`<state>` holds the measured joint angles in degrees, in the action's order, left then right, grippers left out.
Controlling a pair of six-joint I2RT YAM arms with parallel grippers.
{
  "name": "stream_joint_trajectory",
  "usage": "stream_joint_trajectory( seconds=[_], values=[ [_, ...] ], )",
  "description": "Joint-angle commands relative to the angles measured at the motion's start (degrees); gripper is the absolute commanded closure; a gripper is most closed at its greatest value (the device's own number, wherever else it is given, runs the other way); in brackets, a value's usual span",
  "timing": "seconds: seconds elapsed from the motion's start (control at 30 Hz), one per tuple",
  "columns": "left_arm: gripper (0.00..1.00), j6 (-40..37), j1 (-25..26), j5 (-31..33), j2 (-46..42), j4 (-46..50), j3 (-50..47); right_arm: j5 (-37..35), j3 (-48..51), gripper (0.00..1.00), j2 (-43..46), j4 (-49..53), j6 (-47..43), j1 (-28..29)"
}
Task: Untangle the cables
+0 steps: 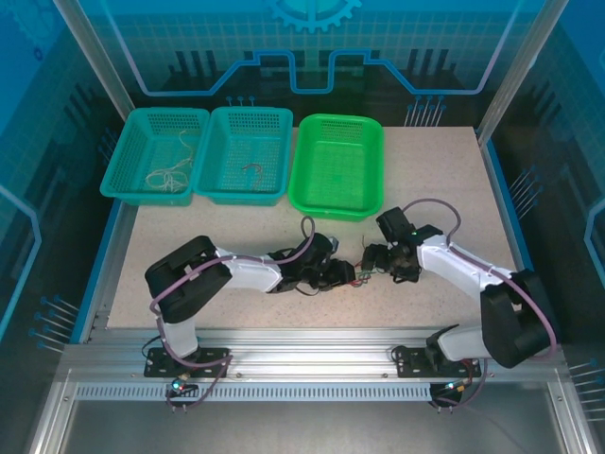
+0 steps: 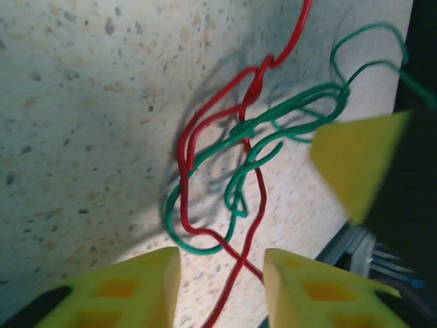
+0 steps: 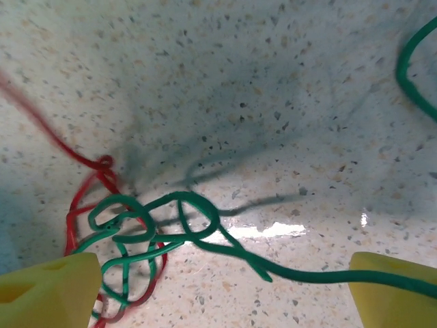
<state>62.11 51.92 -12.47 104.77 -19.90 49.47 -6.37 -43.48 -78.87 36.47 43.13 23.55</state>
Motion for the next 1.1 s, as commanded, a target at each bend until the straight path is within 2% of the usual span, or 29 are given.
stream_joint_trajectory(
  seconds=[0.0,0.1,0.2,0.37,0.4,0.43,0.8,1.07],
  values=[
    [0.82,-0.3,0.2,-0.5,-0.2,-0.3,1.7,1.0,0.9,0.07,-2.0,-2.6,1.0,-1.0],
    [1.00,-1.3,0.2,-0.1,-1.3,1.3,1.7,0.7,0.9,0.12,-4.2,-4.2,1.8,-1.5],
    [1.00,-2.8,0.1,0.8,-3.0,3.8,1.6,1.1,1.2,0.29,-6.3,-6.4,1.6,-2.7],
    [1.00,-5.5,-0.4,4.2,-8.9,8.9,-0.2,-0.2,1.2,0.87,-6.2,-7.2,0.9,-5.9],
    [1.00,-6.1,-0.6,4.9,-10.5,10.2,-0.9,-0.4,1.4,0.97,-5.9,-7.2,0.7,-7.1],
    [1.00,-6.5,-1.0,5.6,-11.9,11.4,-1.4,-0.4,1.8,1.00,-5.6,-7.2,0.6,-8.1],
    [1.00,-10.7,-9.6,10.0,-33.2,26.2,-11.0,1.2,4.7,1.00,-2.6,-7.4,-4.1,-23.2],
    [1.00,-12.4,-18.4,8.7,-51.0,36.9,-11.3,3.7,4.8,1.00,-2.4,-7.9,-6.9,-28.0]
  ],
)
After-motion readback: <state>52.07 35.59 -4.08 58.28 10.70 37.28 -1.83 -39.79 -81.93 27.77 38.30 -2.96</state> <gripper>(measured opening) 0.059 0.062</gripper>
